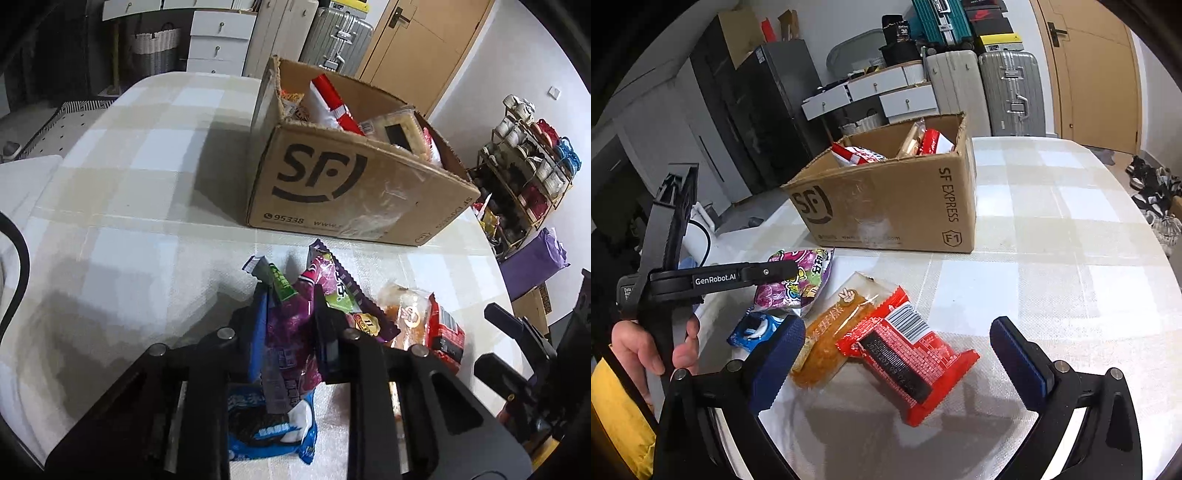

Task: Organize snacks
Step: 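Grasp the purple candy bag and blue cookie packet with the left gripper, then grasp the orange sponge cake packet with the right gripper while the left lifts its packets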

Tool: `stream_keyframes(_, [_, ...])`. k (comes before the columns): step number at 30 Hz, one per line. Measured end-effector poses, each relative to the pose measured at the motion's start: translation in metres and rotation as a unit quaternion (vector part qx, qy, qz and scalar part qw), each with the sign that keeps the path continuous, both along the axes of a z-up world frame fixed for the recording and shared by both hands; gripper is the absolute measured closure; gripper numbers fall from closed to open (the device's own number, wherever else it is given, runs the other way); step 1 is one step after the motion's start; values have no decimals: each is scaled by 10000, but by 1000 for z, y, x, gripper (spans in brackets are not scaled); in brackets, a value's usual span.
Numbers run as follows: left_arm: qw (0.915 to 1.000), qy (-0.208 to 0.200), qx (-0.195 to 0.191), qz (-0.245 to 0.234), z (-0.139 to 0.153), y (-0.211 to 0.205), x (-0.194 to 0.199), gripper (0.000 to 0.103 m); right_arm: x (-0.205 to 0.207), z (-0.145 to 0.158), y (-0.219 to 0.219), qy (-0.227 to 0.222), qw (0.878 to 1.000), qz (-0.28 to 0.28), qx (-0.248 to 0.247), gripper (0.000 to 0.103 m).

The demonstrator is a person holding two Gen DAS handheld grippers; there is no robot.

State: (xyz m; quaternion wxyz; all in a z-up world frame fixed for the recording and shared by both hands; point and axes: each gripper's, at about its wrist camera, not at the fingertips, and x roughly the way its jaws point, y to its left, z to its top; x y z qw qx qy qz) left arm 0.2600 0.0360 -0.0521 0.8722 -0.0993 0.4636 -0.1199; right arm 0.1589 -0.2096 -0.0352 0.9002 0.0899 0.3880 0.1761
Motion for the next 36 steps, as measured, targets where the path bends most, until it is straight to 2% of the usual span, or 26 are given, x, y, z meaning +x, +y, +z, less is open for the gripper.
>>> stream_keyframes(5, [9995,-176,-242,57,13,15,-12,84,-3,6,-2,-90,9999,127,-56,1])
stream_keyframes(6, [9993,-220,-292,94,18,19,-16,84,-3,6,-4,-89,9998,154,74,1])
stream_keyframes(10, [9981,-353,-455,200,33,33,-29,84,1,-1,8,387,9954,473,731,1])
stream_keyframes(14, [9963,-566,-534,352,51,52,-45,84,1,0,34,539,9932,634,815,6])
stream_keyframes(16, [9952,-659,-573,439,58,63,-51,84,4,-3,42,713,9901,679,999,12])
stream_keyframes(17, [9950,-670,-589,459,60,68,-53,84,6,-7,45,855,9879,693,1093,20])
stream_keyframes(18, [9946,-678,-611,501,61,73,-55,84,10,-12,49,1010,9862,689,1118,23])
stream_keyframes(21, [9942,-647,-593,620,62,85,-58,84,17,-22,56,1234,9871,405,932,33])
stream_keyframes(24, [9934,-564,-707,699,60,96,-58,84,24,-28,59,1405,9865,48,843,35])
stream_keyframes(28, [9930,-554,-734,742,59,96,-56,84,34,-31,72,1387,9893,-307,333,39])
stream_keyframes(32, [9947,-542,-579,661,56,90,-54,84,38,-31,88,1249,9909,-449,-224,49])
stream_keyframes(36, [9956,-584,-374,630,54,85,-56,84,38,-31,88,1220,9912,-446,-238,58])
